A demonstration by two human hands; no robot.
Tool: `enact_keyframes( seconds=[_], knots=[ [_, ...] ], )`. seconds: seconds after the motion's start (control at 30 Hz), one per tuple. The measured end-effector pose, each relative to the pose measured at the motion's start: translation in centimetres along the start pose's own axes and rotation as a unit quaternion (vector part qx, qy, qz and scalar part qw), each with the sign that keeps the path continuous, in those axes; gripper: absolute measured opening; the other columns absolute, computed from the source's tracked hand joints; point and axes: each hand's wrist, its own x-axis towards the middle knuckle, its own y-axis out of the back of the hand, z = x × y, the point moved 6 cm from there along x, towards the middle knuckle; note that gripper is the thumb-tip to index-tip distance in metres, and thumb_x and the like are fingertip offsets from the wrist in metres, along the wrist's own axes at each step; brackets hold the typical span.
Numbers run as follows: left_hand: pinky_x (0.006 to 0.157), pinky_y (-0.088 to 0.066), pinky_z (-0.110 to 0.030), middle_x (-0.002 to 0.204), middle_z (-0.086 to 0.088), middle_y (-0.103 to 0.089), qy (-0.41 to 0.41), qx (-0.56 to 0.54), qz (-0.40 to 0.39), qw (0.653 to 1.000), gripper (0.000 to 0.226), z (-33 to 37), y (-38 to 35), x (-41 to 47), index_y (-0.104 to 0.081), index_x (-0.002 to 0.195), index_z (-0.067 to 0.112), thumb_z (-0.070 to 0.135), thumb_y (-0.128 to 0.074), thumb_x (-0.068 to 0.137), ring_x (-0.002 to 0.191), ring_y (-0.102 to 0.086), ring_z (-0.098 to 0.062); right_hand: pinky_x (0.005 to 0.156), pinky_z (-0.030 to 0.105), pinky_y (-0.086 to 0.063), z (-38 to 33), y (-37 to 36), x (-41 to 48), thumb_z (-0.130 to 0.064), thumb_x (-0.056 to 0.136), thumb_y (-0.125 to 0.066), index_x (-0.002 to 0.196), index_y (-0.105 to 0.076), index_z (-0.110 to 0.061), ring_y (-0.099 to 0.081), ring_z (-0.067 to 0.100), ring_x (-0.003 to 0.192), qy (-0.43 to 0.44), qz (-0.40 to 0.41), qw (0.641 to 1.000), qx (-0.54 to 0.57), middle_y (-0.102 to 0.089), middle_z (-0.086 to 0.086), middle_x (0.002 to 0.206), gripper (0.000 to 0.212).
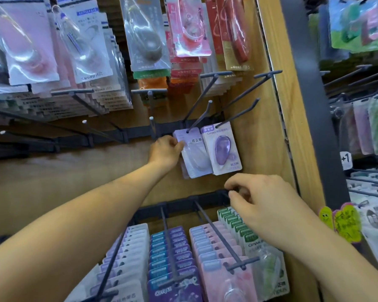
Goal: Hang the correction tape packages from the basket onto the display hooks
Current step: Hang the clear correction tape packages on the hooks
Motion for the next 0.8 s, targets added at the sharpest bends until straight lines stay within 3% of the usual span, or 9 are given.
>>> enact_keyframes(
  seconds=[0.1, 0.2, 0.27, 0.37, 0.47, 0.6, 0.67, 0.8],
  knots=[
    [0.08, -0.06, -0.044, 0.094, -0.009, -0.069, 0.0, 0.024, -0.048, 0.999, 0.011, 1.8, 1.4, -4.2, -0.054, 0.088, 0.027, 0.033, -0.058, 0.097, 0.082, -0.067, -0.025, 0.063, 0.016, -0.04, -1.4, -0.1, -0.5, -0.033, 0.096, -0.054, 0.107, -0.066, -0.035, -0.058, 0.001, 0.069, 0.031, -0.015, 0.998, 0.057, -0.061, -0.015, 0.069, 0.017],
    [0.062, -0.057, -0.025, 0.084, -0.003, -0.07, -0.024, 0.057, -0.088, 0.994, 0.009, 3.3, 4.1, -9.4, -0.063, 0.098, 0.02, 0.026, -0.056, 0.099, 0.066, -0.066, -0.014, 0.058, 0.012, -0.04, -3.4, -0.3, -1.3, -0.027, 0.093, -0.058, 0.095, -0.072, -0.028, -0.057, 0.0, 0.065, 0.076, -0.042, 0.987, 0.139, -0.062, -0.013, 0.061, 0.014],
    [0.055, -0.054, -0.021, 0.076, 0.0, -0.071, -0.031, 0.056, -0.102, 0.993, 0.012, 3.9, 6.5, -13.3, -0.067, 0.094, 0.019, 0.017, -0.056, 0.097, 0.06, -0.065, -0.011, 0.055, 0.013, -0.04, -5.2, -0.6, -2.1, -0.026, 0.092, -0.059, 0.089, -0.072, -0.029, -0.055, 0.003, 0.057, 0.115, -0.066, 0.975, 0.178, -0.06, -0.013, 0.058, 0.014],
    [0.057, -0.053, -0.023, 0.066, 0.0, -0.07, -0.035, 0.035, -0.078, 0.996, 0.023, 3.8, 10.9, -19.3, -0.07, 0.084, 0.019, 0.002, -0.054, 0.087, 0.057, -0.064, -0.013, 0.049, 0.018, -0.034, -8.6, -1.3, -3.8, -0.026, 0.091, -0.06, 0.086, -0.071, -0.027, -0.047, 0.01, 0.047, 0.183, -0.101, 0.954, 0.217, -0.057, -0.002, 0.054, 0.013],
    [0.059, -0.053, -0.024, 0.068, 0.0, -0.072, -0.041, 0.061, -0.026, 0.997, 0.023, 3.0, 15.7, -25.3, -0.071, 0.079, 0.022, 0.013, -0.051, 0.073, 0.059, -0.066, -0.011, 0.046, 0.024, -0.033, -12.3, -2.7, -6.2, -0.028, 0.094, -0.059, 0.087, -0.069, -0.026, -0.047, 0.016, 0.046, 0.237, -0.147, 0.934, 0.226, -0.056, 0.0, 0.053, 0.013],
    [0.059, -0.051, -0.027, 0.068, 0.011, -0.07, 0.046, 0.103, -0.011, 0.994, 0.026, -1.0, 20.6, -32.8, -0.068, 0.072, 0.03, 0.018, -0.046, 0.068, 0.058, -0.062, -0.007, 0.053, 0.023, -0.036, -17.4, -6.1, -10.6, -0.028, 0.095, -0.056, 0.094, -0.069, -0.025, -0.043, 0.011, 0.051, 0.294, -0.218, 0.909, 0.201, -0.051, -0.008, 0.054, 0.013],
    [0.058, -0.049, -0.03, 0.068, 0.006, -0.07, 0.098, 0.144, -0.02, 0.985, 0.024, -4.1, 22.5, -36.9, -0.067, 0.072, 0.033, 0.025, -0.044, 0.068, 0.058, -0.062, -0.011, 0.064, 0.034, -0.046, -20.1, -8.9, -13.4, -0.031, 0.098, -0.051, 0.102, -0.066, -0.026, -0.047, 0.009, 0.058, 0.317, -0.272, 0.893, 0.165, -0.054, -0.008, 0.062, 0.016],
    [0.059, -0.048, -0.033, 0.065, 0.005, -0.068, 0.189, 0.247, -0.036, 0.95, 0.021, -10.3, 26.5, -46.0, -0.063, 0.073, 0.039, 0.033, -0.043, 0.073, 0.056, -0.058, -0.008, 0.072, 0.039, -0.051, -24.5, -15.8, -20.2, -0.033, 0.1, -0.048, 0.108, -0.061, -0.027, -0.06, 0.024, 0.081, 0.349, -0.387, 0.847, 0.106, -0.068, -0.002, 0.088, 0.017]
  ],
)
